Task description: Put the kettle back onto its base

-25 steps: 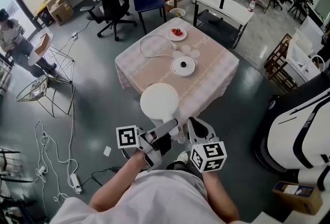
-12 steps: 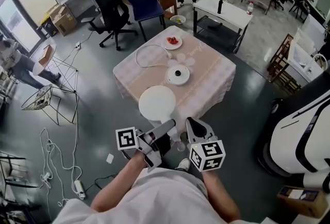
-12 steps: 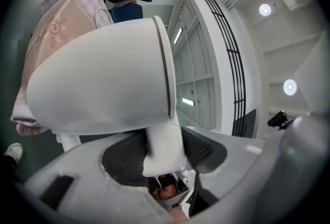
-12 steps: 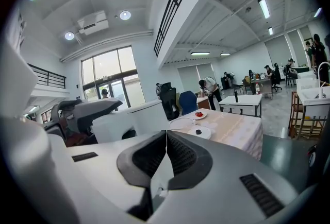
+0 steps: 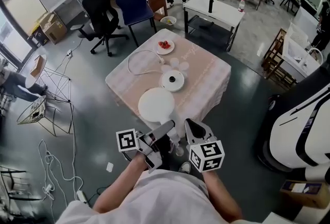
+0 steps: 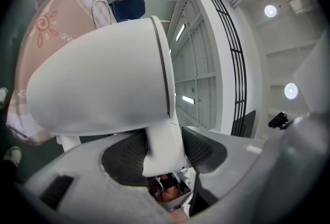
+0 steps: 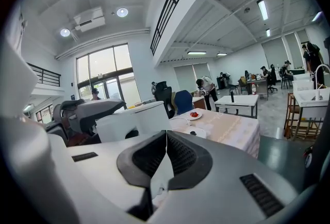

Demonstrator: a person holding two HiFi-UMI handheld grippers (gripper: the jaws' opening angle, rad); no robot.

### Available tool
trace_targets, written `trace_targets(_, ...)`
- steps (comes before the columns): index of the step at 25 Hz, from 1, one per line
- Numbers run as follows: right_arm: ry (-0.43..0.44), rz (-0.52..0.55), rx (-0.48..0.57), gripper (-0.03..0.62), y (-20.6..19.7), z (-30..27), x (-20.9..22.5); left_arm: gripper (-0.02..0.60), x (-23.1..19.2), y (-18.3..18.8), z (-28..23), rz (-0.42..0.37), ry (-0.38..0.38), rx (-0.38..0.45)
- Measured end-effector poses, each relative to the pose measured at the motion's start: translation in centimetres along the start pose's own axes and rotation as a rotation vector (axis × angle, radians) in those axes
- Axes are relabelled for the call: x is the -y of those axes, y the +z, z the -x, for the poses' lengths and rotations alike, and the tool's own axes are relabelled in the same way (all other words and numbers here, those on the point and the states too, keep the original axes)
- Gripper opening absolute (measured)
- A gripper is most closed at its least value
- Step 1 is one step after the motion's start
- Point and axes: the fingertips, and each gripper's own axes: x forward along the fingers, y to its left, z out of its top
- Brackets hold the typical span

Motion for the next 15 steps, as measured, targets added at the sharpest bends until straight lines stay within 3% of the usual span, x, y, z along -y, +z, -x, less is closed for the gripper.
trace_targets(15, -0.109, -0.017, -0.015, 0.006, 2.8, -8.7, 2.4, 0.213, -2.2, 10.0, -4.0, 0.017, -0.001, -0.13)
